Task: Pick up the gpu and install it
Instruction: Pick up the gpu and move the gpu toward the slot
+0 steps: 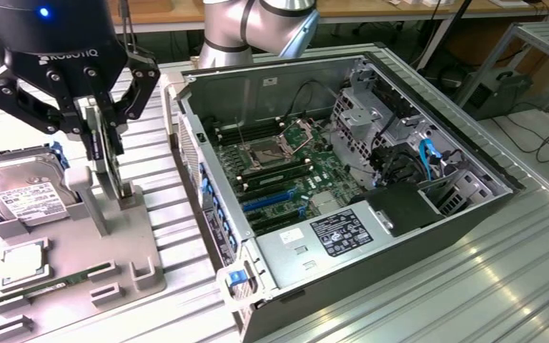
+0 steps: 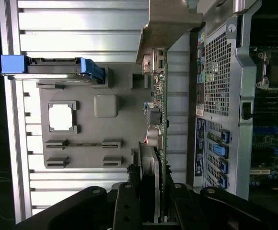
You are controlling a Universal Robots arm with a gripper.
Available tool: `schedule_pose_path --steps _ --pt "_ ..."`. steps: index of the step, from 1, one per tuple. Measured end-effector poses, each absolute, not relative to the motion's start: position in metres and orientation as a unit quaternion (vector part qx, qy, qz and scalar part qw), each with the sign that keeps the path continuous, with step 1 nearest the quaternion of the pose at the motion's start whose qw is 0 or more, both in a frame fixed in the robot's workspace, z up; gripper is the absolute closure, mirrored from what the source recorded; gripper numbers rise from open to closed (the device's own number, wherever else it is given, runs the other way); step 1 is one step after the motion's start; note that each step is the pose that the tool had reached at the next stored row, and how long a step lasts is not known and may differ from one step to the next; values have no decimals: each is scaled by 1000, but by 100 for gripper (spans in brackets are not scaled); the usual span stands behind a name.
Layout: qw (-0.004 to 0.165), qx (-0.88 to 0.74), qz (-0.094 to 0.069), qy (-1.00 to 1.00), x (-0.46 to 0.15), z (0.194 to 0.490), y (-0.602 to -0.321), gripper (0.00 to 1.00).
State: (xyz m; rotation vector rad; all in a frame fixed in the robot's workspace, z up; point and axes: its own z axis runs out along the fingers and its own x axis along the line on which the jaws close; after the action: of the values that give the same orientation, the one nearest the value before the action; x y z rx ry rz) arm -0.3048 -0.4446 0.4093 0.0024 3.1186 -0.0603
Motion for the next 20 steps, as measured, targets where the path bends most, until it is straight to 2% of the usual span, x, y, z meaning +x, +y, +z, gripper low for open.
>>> schedule_pose_path --steps 20 --pt "11 1 -19 1000 -305 435 -445 72"
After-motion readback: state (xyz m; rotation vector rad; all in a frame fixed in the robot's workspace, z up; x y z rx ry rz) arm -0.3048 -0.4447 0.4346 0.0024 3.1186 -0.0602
